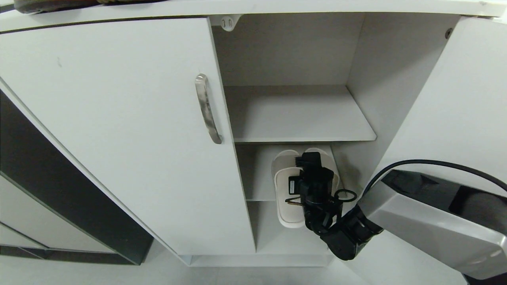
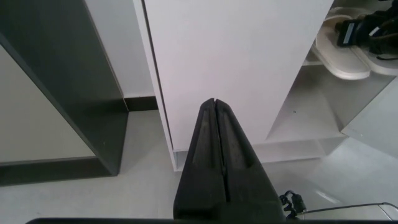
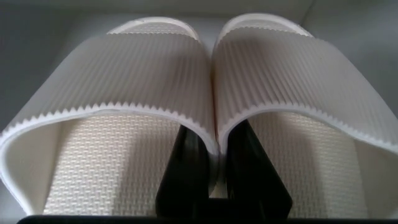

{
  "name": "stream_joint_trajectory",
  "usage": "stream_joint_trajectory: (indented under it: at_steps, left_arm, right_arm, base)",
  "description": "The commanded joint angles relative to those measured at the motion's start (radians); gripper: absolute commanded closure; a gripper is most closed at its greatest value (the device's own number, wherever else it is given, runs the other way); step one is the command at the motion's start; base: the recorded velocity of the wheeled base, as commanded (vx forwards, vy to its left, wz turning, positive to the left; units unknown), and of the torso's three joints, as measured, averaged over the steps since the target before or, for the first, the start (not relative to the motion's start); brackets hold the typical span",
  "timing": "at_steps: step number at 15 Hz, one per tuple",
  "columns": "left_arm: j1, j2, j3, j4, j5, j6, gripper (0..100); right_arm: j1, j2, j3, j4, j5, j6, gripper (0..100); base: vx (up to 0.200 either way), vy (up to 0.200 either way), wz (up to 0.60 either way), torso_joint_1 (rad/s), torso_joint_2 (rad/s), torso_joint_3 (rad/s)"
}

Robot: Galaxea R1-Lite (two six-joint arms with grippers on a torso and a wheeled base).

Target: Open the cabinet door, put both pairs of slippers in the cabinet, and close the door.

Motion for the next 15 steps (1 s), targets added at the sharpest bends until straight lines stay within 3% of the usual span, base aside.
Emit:
stream_joint_trajectory:
  at_steps: [1,6,15]
  left_arm:
    - [0.0,0.001,0.0,0.0,0.0,0.0,100]
    - [0.0,0.001,0.0,0.0,0.001,0.0,100]
    - [-0.001,0.001,0.0,0.0,0.001,-0.002,100]
  right_arm:
    - [-0.016,0.034,-0.075,0.031,0.0,0.0,100]
    - [-0.038,0.091,-0.226,0.102,0.011,0.0,100]
    - [-0.044,0.143,-0.325,0.168,0.014,-0.003,100]
  base:
    - [0.0,0.0,0.0,0.0,0.0,0.0]
    - [0.0,0.0,0.0,0.0,0.0,0.0]
    - [0.0,0.0,0.0,0.0,0.0,0.0]
